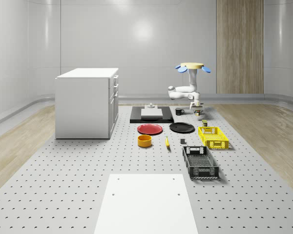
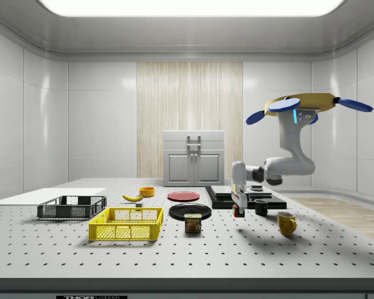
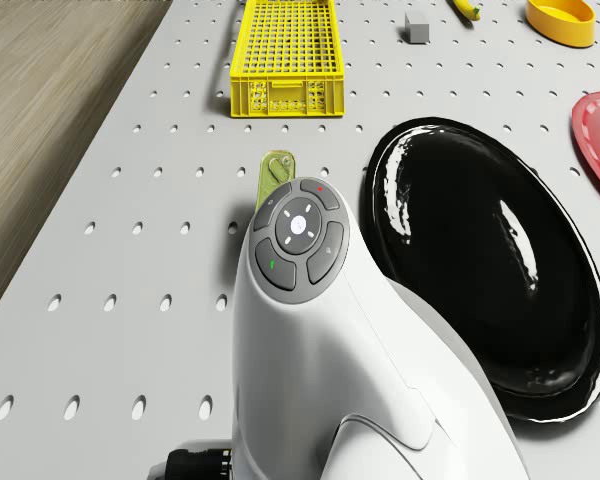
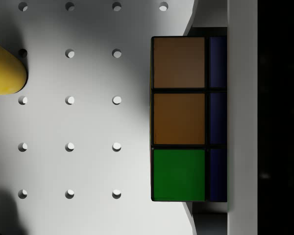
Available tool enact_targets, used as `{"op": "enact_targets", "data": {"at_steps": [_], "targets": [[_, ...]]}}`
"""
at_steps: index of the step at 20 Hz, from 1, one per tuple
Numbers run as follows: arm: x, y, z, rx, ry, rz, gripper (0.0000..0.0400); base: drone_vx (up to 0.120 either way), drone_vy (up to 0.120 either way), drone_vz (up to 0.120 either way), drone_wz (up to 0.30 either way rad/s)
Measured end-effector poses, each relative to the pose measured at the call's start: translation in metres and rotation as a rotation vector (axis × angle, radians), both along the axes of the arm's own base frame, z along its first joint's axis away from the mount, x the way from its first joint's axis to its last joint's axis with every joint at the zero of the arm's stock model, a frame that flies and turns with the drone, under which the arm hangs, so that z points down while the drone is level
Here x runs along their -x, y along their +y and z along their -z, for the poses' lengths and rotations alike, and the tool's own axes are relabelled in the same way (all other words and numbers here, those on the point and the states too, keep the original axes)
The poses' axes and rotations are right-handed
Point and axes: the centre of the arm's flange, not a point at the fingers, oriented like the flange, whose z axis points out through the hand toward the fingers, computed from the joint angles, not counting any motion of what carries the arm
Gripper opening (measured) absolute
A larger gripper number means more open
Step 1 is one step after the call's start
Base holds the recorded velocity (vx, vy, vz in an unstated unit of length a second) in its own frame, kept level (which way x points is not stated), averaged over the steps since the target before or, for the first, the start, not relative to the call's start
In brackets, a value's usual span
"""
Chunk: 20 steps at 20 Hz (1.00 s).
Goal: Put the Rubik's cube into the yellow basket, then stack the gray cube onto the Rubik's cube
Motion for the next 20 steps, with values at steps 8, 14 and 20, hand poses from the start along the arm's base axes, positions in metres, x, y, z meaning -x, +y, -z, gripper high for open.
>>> {"op": "enact_targets", "data": {"at_steps": [8,14,20], "targets": [[0.0,0.0,0.0065,0.0,0.0,0.0,0.0325,0.115,0.0,0.095,0.0],[0.0,0.0,0.0075,0.0,0.0,0.0,0.0325,0.12,0.113,0.0,0.0],[0.0,0.0,0.0077,0.0,0.0,0.0,0.0325,0.12,0.04,0.0,0.0]]}}
